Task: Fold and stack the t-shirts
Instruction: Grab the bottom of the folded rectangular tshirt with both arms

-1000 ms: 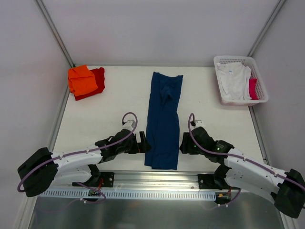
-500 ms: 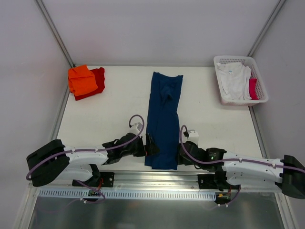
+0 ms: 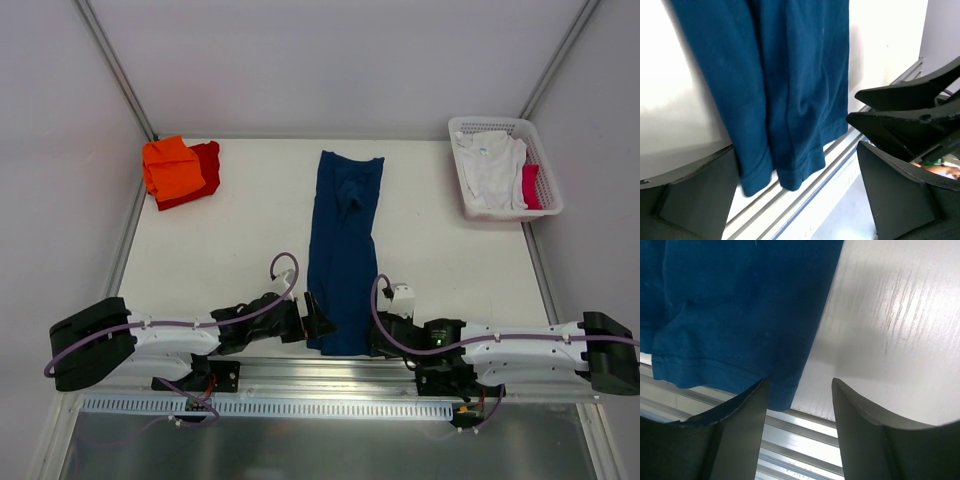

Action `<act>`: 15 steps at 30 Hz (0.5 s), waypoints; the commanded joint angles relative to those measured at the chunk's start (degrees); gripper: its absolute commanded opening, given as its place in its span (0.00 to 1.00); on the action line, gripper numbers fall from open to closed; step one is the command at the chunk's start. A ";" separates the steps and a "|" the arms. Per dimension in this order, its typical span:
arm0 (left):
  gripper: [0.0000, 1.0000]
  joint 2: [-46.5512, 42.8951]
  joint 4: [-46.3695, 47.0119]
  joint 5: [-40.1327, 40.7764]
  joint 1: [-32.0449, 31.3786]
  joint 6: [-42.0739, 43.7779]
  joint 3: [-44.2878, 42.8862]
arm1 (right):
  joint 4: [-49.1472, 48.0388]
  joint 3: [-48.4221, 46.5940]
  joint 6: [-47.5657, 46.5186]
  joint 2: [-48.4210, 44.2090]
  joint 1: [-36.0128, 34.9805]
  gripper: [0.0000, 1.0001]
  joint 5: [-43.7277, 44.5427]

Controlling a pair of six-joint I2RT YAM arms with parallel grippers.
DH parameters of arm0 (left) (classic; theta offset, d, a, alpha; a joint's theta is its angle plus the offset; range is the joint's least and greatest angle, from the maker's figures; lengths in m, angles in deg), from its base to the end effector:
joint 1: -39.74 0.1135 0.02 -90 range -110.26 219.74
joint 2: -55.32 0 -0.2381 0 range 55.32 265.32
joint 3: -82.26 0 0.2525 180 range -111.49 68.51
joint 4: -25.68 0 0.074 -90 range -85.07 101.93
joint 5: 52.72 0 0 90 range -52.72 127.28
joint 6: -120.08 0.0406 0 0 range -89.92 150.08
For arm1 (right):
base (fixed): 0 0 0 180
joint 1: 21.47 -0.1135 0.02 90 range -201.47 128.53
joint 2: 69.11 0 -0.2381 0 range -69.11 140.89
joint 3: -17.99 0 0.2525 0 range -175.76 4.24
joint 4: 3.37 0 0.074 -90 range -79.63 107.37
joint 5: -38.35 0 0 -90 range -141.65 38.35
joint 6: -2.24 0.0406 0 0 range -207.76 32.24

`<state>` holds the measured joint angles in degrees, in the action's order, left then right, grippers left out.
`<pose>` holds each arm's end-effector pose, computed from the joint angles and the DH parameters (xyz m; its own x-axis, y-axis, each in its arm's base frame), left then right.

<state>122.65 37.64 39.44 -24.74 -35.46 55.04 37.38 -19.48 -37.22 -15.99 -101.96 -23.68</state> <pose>0.0972 -0.2000 0.1165 -0.8920 -0.2429 -0.3813 0.1825 0.5782 -0.7952 0.0487 0.1754 0.1443 -0.7269 -0.2118 -0.6533 -0.4201 0.8897 0.1790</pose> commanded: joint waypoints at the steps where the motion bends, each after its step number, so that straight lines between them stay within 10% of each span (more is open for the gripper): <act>1: 0.99 -2.11 -13.41 1.10 -0.81 -2.13 5.38 | 1.21 -0.09 3.77 0.58 -0.90 0.57 2.62; 15: 0.97 -1.33 -16.84 4.18 -4.50 -4.69 5.57 | 0.77 -0.88 3.68 1.99 -1.16 0.55 3.67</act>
<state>115.98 34.30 41.84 -28.55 -42.30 59.08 37.51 -19.48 -34.79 -14.20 -102.79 -22.17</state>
